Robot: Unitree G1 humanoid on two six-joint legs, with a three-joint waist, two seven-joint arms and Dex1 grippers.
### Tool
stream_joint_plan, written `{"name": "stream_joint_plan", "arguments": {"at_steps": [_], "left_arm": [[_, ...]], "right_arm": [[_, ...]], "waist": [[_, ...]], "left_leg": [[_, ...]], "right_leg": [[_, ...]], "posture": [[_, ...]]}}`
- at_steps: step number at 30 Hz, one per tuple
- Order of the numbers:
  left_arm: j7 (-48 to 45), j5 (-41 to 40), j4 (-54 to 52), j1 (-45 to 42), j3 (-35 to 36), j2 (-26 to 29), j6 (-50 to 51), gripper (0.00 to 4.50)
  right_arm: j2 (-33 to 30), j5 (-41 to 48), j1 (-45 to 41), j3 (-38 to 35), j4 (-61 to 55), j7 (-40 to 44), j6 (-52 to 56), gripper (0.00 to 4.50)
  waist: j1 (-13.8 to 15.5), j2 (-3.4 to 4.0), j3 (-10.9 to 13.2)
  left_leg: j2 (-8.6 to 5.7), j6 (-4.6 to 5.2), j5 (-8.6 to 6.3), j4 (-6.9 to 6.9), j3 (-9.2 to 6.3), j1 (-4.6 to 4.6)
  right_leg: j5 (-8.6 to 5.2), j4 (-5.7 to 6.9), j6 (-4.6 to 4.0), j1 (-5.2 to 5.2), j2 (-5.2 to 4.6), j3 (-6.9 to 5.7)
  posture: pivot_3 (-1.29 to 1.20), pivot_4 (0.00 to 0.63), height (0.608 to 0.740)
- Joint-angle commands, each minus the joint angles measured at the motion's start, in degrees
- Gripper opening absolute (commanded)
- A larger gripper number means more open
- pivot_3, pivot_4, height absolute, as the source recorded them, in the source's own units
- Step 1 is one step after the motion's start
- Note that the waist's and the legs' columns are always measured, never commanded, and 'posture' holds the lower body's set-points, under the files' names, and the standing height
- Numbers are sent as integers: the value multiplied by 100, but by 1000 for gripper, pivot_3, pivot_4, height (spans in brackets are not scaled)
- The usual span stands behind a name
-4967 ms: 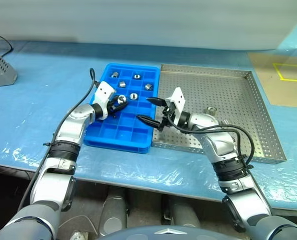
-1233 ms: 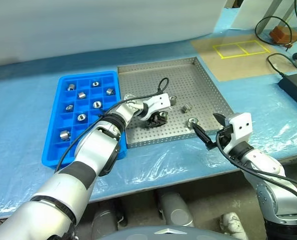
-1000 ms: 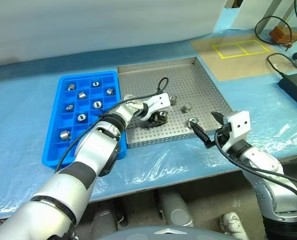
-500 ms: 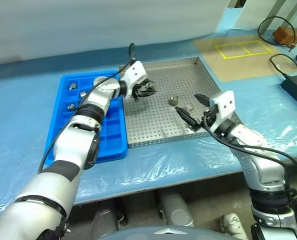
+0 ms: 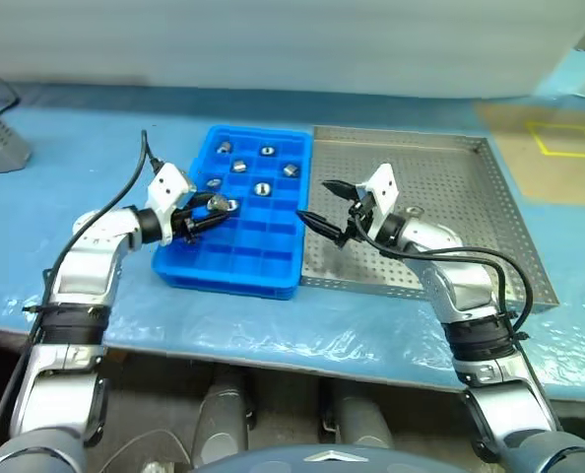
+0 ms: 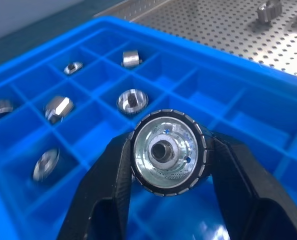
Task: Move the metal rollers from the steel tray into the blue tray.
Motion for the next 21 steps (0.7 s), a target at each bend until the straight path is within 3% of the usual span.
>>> {"name": "stream_joint_plan", "arguments": {"at_steps": [1,9,21], "left_arm": [[-70,-328,-682,508,114,262,329,1943],[85,-294,-658,764,-307,223,350,1943],[-45,-213,-7,604,-768,443,584,1943]], "right_arm": [[29,8,-103,43,17,182,-165,4500],[48,-24,-64,52,32,251,-179,4500],[-64,-50,392,-36,-416,9,-21,4500]], "waist": [[94,1,0],[215,-9,0],[71,21,-24]], "left_leg": [[-2,-9,5,-7,3,13],[-21,-117,74,-170,28,105],[52,-123,83,-184,29,108]], "right_leg": [[0,3,0,3,0,8],[-3,-10,7,6,6,50],[-17,-31,-20,-11,89,56]], "posture": [[-53,150,740],[-68,150,740],[-138,150,740]]}}
